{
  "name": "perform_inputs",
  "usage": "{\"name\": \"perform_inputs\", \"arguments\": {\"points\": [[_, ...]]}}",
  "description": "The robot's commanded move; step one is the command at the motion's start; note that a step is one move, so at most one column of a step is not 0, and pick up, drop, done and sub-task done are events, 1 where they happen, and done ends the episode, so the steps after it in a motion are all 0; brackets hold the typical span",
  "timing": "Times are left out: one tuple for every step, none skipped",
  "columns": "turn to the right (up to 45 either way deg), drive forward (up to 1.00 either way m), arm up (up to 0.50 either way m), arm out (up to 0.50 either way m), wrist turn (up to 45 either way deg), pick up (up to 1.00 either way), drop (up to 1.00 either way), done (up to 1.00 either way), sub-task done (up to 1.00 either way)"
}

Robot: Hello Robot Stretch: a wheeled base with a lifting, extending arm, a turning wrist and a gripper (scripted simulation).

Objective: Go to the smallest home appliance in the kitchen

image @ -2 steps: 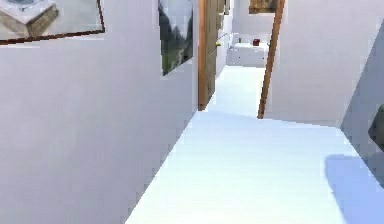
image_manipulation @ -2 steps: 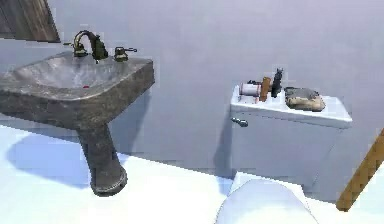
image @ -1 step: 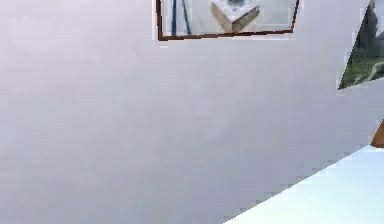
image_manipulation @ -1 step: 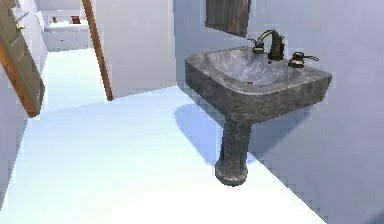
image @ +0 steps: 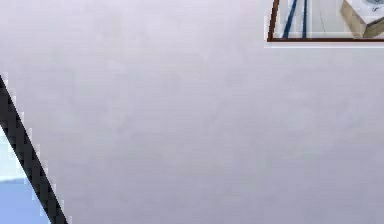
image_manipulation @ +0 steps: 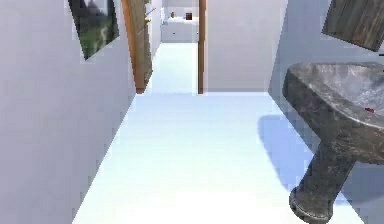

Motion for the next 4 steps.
{"name": "perform_inputs", "arguments": {"points": [[0.0, 0.05, 0.0, 0.0, 0.0, 0.0, 0.0, 0.0, 0.0], [-45.0, 0.0, 0.0, 0.0, 0.0, 0.0, 0.0, 0.0, 0.0], [-15.0, 0.0, 0.0, 0.0, 0.0, 0.0, 0.0, 0.0, 0.0], [0.0, 0.5, 0.0, 0.0, 0.0, 0.0, 0.0, 0.0, 0.0]]}}
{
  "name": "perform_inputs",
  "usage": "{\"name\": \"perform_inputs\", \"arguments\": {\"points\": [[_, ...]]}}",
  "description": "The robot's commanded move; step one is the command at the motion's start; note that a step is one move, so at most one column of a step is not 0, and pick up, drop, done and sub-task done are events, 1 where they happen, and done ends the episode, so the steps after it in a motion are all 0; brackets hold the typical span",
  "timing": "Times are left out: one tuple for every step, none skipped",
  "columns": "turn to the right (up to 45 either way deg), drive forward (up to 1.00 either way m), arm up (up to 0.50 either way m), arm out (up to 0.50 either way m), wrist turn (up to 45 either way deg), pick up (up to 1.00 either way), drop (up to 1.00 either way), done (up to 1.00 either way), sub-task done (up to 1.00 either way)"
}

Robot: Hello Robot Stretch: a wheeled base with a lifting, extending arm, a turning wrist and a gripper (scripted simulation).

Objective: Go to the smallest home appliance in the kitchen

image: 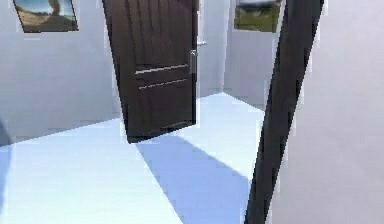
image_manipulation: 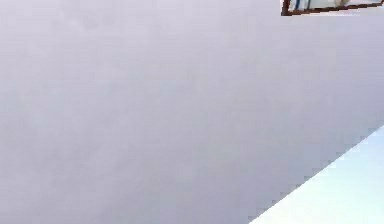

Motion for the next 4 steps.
{"name": "perform_inputs", "arguments": {"points": [[-45.0, 0.0, 0.0, 0.0, 0.0, 0.0, 0.0, 0.0, 0.0], [-45.0, 0.0, 0.0, 0.0, 0.0, 0.0, 0.0, 0.0, 0.0], [0.0, 0.8, 0.0, 0.0, 0.0, 0.0, 0.0, 0.0, 0.0], [-3.0, 0.0, 0.0, 0.0, 0.0, 0.0, 0.0, 0.0, 0.0]]}}
